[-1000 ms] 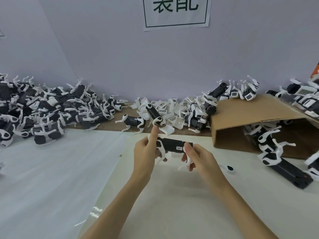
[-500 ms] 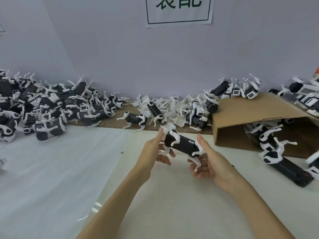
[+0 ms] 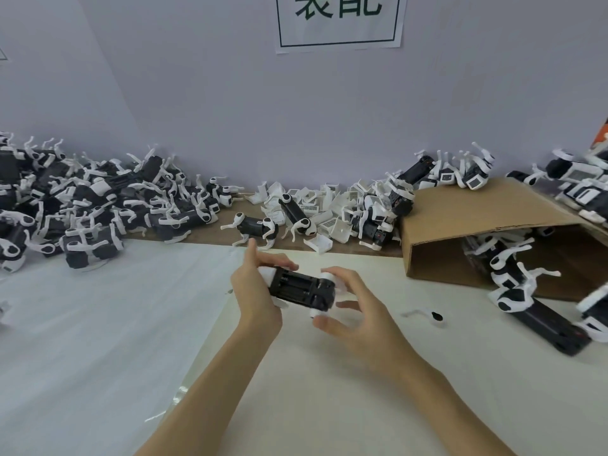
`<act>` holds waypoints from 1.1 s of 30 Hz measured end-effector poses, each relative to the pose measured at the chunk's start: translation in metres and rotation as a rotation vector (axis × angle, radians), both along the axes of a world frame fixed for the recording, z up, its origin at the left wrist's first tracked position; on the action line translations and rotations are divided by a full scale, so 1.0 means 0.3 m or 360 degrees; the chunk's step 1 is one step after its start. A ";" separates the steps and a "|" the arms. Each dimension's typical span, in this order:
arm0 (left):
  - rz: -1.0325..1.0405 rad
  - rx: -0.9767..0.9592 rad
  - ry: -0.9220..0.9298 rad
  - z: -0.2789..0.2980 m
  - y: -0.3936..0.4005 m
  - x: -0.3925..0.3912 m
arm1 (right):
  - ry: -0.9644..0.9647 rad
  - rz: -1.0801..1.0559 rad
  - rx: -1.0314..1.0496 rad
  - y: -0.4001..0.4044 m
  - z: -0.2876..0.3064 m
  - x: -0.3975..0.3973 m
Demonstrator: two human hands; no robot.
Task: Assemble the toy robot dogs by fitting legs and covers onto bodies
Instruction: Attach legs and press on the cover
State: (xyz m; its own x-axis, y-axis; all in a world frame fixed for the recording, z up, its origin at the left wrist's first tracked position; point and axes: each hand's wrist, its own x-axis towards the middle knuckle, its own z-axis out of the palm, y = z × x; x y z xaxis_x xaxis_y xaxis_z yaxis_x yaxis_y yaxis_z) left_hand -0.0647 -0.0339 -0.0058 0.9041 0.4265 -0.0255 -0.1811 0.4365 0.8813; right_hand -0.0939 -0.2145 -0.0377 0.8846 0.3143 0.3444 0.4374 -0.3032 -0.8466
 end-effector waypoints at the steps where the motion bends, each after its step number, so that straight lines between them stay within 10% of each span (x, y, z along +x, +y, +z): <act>1: -0.0004 -0.0208 0.0016 0.003 0.019 0.008 | -0.0065 0.0016 -0.0046 0.006 0.001 -0.003; 9: -0.0048 -0.0800 0.0157 0.027 0.084 0.016 | -0.0152 -0.0356 -0.1095 -0.059 -0.060 0.095; 23: -0.0185 -0.0396 0.0431 0.015 0.065 0.022 | 0.0064 -0.0726 0.0016 -0.116 0.003 0.082; 33: -0.0328 0.0659 0.0322 -0.021 0.015 0.019 | 0.0452 -0.0652 0.0926 -0.116 0.042 0.080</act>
